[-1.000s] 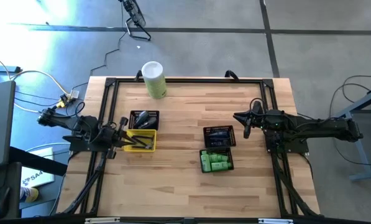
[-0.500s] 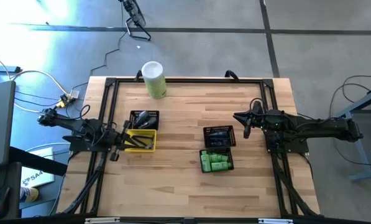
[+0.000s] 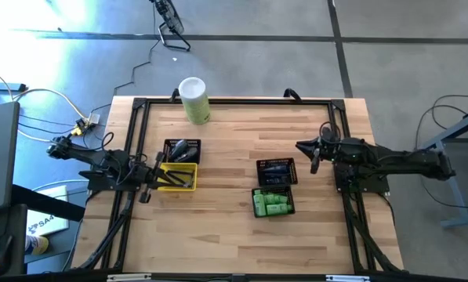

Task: Pick & Place Travel size toiletries
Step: Return to Home Position

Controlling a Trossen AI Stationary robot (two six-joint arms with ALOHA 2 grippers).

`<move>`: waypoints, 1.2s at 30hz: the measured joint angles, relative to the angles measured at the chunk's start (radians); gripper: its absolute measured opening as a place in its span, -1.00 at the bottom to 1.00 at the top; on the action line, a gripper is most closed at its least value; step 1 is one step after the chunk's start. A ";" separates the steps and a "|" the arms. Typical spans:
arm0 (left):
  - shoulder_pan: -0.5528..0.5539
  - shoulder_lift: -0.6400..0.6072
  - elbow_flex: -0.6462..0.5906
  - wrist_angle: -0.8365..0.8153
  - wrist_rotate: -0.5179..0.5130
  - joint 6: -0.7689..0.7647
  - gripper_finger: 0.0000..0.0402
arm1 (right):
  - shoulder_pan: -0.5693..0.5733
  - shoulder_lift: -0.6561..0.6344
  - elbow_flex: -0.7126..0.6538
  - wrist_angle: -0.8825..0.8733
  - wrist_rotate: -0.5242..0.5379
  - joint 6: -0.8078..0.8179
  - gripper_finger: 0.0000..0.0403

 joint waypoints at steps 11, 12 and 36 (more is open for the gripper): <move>0.000 0.000 -0.001 0.000 -0.001 0.001 -0.95 | 0.000 -0.151 0.000 -0.054 -0.049 -0.057 -0.77; 0.000 0.000 -0.001 0.000 -0.001 0.001 -0.95 | 0.000 -0.163 0.000 -0.067 -0.049 -0.057 -0.77; 0.000 0.000 -0.002 0.000 -0.001 0.000 -0.95 | 0.000 -0.332 0.000 -0.165 -0.117 -0.007 -0.77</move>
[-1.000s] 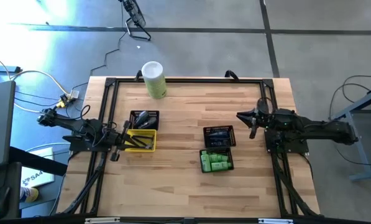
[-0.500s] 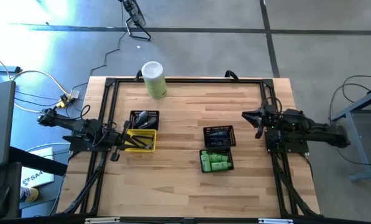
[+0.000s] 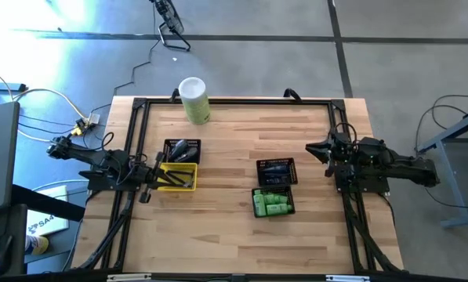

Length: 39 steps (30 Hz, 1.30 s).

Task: Pick & Place Travel size toiletries
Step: Return to Home Position

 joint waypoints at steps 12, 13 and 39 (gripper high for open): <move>0.000 0.000 0.000 0.000 0.000 0.000 -0.95 | 0.000 0.000 -0.122 0.154 -0.132 0.004 -0.77; 0.000 0.000 0.000 0.000 0.000 0.000 -0.95 | 0.000 0.000 -0.144 0.180 -0.133 0.004 -0.77; 0.000 0.000 0.000 0.000 0.000 0.000 -0.95 | 0.000 0.054 -0.219 0.284 -0.171 -0.060 -0.77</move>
